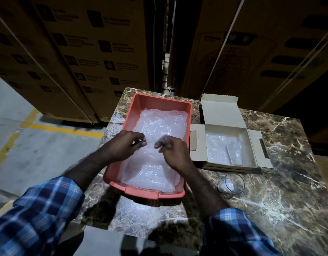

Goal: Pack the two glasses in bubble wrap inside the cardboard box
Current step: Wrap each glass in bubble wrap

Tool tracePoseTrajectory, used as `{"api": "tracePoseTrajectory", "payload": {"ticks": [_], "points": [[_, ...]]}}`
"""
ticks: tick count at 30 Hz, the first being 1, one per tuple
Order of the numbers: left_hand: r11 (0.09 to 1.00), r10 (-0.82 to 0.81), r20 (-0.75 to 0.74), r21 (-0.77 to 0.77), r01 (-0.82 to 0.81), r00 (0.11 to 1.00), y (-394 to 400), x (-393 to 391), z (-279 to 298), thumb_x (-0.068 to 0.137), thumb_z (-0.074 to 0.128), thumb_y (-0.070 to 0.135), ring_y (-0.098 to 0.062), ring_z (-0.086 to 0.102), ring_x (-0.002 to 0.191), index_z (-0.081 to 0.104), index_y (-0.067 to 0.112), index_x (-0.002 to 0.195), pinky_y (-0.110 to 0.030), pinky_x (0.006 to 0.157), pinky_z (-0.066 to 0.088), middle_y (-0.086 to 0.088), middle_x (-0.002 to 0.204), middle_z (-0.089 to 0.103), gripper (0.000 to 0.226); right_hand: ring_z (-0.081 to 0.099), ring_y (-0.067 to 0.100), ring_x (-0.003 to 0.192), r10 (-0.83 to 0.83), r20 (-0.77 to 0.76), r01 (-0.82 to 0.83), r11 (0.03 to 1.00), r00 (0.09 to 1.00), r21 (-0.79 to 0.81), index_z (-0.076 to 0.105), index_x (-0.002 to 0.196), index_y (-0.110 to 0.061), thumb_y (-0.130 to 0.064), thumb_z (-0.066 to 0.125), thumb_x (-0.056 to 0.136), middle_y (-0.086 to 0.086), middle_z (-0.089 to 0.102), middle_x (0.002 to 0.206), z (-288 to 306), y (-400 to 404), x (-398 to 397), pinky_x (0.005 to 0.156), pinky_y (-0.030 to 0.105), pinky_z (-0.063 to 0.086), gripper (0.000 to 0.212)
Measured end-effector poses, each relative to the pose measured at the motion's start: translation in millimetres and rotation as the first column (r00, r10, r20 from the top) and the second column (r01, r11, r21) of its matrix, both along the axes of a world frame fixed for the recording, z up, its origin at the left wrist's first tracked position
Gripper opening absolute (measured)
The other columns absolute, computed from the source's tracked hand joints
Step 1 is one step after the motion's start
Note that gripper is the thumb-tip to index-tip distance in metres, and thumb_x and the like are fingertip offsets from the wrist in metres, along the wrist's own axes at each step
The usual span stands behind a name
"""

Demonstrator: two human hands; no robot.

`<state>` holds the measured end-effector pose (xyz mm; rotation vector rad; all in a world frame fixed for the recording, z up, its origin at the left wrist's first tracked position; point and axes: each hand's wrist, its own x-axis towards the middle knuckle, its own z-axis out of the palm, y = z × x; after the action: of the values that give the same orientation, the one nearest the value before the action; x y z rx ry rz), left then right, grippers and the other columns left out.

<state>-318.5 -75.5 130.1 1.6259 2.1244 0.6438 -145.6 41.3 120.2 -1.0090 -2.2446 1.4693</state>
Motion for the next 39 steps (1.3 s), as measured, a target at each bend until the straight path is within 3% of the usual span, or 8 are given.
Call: {"api": "tracePoseTrajectory", "payload": {"ticks": [5, 9, 14, 18, 22, 28, 34, 39], "points": [[0.99, -0.028, 0.083, 0.137, 0.017, 0.996, -15.6, 3.7, -2.4, 0.084, 0.076, 0.037, 0.006, 0.06, 0.069, 0.078, 0.023, 0.094, -0.009, 0.058, 0.038, 0.018, 0.079, 0.068, 0.017, 0.068, 0.004, 0.086, 0.123, -0.072, -0.102, 0.963, 0.99, 0.25, 0.079, 0.087, -0.015, 0.009, 0.052, 0.083, -0.008, 0.076, 0.092, 9.5, 8.2, 16.6, 0.08, 0.018, 0.051, 0.037], [0.963, -0.17, 0.069, -0.2, 0.181, 0.983, -26.2, 5.5, -3.0, 0.078, 0.078, 0.053, 0.0, 0.061, 0.075, 0.074, 0.038, 0.108, -0.011, 0.063, 0.04, 0.018, 0.086, 0.067, 0.033, 0.07, 0.008, 0.09, 0.306, 0.066, -0.313, 0.912, 0.95, 0.264, 0.08, 0.083, -0.017, 0.01, 0.053, 0.077, -0.003, 0.078, 0.094, 6.3, 11.0, 34.2, 0.084, 0.021, 0.053, 0.039], [0.765, -0.32, -0.169, -0.626, 0.15, 0.932, -16.2, 19.2, 5.6, 0.075, 0.054, 0.01, -0.016, 0.058, 0.118, 0.065, 0.043, 0.125, -0.028, 0.095, 0.047, 0.007, 0.13, 0.064, 0.061, 0.059, -0.004, 0.068, 0.423, 0.179, -0.459, 0.834, 0.888, 0.305, 0.082, 0.079, -0.02, 0.009, 0.056, 0.071, -0.006, 0.078, 0.088, -0.3, 7.1, 41.4, 0.083, 0.003, 0.034, 0.039], [0.685, -0.345, -0.185, -0.72, 0.112, 0.92, -7.8, 18.0, -1.1, 0.076, 0.051, 0.003, -0.02, 0.059, 0.118, 0.063, 0.037, 0.129, -0.031, 0.092, 0.051, -0.001, 0.134, 0.058, 0.064, 0.064, 0.004, 0.073, 0.425, 0.231, -0.481, 0.814, 0.875, 0.325, 0.082, 0.086, -0.021, 0.005, 0.056, 0.074, -0.006, 0.078, 0.091, 0.7, 7.6, 40.6, 0.1, -0.003, 0.009, 0.039], [0.654, -0.443, -0.225, -0.743, 0.142, 0.868, -6.4, 17.6, -7.2, 0.084, 0.073, 0.027, -0.015, 0.042, 0.136, 0.041, 0.037, 0.148, -0.034, 0.105, 0.043, 0.01, 0.153, 0.042, 0.072, 0.054, -0.021, 0.069, 0.396, 0.105, -0.409, 0.87, 0.912, 0.275, 0.082, 0.089, -0.018, 0.004, 0.059, 0.08, -0.007, 0.078, 0.092, 0.8, 5.5, 41.1, 0.096, -0.002, 0.023, 0.033], [0.762, -0.412, -0.258, -0.624, 0.175, 0.874, -6.5, 19.1, -9.8, 0.077, 0.067, 0.072, -0.018, 0.036, 0.14, 0.034, 0.029, 0.153, -0.039, 0.107, 0.037, 0.007, 0.155, 0.04, 0.093, 0.07, 0.007, 0.091, 0.155, -0.096, -0.157, 0.988, 0.983, -0.006, 0.077, 0.091, -0.013, 0.0, 0.062, 0.091, -0.007, 0.076, 0.092, 7.1, 6.9, 38.0, 0.089, 0.027, 0.054, 0.02], [0.99, -0.114, -0.092, -0.093, 0.106, 0.989, -8.4, 4.0, -0.7, 0.092, 0.071, 0.032, -0.013, 0.056, 0.091, 0.073, 0.016, 0.095, -0.043, 0.088, 0.049, 0.011, 0.088, 0.058, 0.016, 0.068, 0.011, 0.106, -0.027, -0.219, -0.014, 0.983, 0.975, -0.185, 0.068, 0.09, -0.009, -0.007, 0.06, 0.098, 0.001, 0.075, 0.104, 26.5, 21.6, 27.5, 0.1, 0.035, 0.05, 0.012], [0.939, 0.27, 0.308, 0.125, -0.321, 0.912, 4.6, -11.9, 54.9, 0.084, 0.077, 0.028, -0.006, 0.062, 0.075, 0.074, 0.002, 0.103, -0.024, 0.062, 0.048, 0.002, 0.098, 0.073, 0.033, 0.07, 0.016, 0.097, -0.113, -0.276, 0.047, 0.971, 0.954, -0.236, 0.066, 0.103, -0.02, -0.02, 0.052, 0.103, 0.002, 0.074, 0.107, 67.1, 48.6, 22.7, 0.08, 0.03, 0.05, 0.014]]}}
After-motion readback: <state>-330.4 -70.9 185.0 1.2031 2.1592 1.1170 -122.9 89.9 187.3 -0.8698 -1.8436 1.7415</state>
